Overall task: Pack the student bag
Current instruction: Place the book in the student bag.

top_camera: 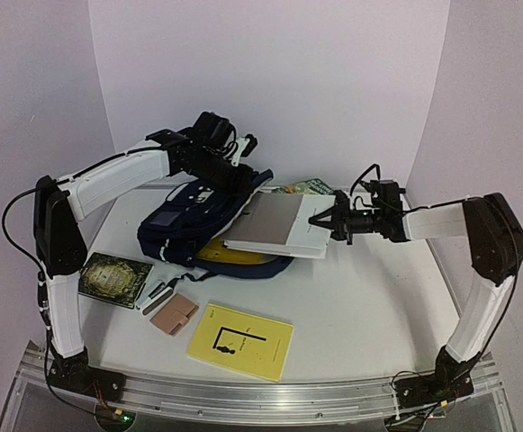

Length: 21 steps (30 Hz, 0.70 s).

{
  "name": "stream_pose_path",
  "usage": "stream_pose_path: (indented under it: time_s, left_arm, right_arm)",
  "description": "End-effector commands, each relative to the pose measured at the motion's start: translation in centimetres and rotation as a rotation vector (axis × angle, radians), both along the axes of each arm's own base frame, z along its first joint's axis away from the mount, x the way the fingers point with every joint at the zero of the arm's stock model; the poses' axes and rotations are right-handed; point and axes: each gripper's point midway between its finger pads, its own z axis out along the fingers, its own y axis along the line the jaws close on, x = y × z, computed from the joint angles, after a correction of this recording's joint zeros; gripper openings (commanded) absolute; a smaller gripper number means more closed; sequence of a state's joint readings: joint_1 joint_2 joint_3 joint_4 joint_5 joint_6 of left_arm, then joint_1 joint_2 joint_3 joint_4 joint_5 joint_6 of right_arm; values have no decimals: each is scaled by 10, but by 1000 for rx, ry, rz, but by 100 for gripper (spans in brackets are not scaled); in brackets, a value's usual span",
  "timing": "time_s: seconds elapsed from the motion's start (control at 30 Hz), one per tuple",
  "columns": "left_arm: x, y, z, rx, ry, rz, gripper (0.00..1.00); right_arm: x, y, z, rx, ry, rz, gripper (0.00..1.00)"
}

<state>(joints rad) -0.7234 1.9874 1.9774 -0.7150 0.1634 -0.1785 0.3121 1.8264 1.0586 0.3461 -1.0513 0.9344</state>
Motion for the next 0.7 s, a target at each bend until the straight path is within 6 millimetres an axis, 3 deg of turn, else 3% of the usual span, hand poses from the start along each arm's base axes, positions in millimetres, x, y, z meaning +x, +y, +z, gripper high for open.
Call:
stream_pose_path:
  time_s: [0.0, 0.33, 0.47, 0.6, 0.67]
  left_arm:
    - [-20, -6, 86, -181, -148, -99, 0]
    - [-29, -9, 88, -199, -138, -146, 0]
    - [-29, -7, 85, -188, -135, -139, 0]
    - [-29, -2, 86, -187, -140, -128, 0]
    - [-29, 1, 87, -189, -143, -124, 0]
  right_arm:
    - [35, 42, 50, 173, -119, -29, 0]
    - [67, 137, 16, 223, -51, -36, 4]
    - [77, 156, 4, 186, -50, -62, 33]
    - [83, 141, -11, 57, -60, -102, 69]
    - [80, 130, -16, -16, -67, -116, 82]
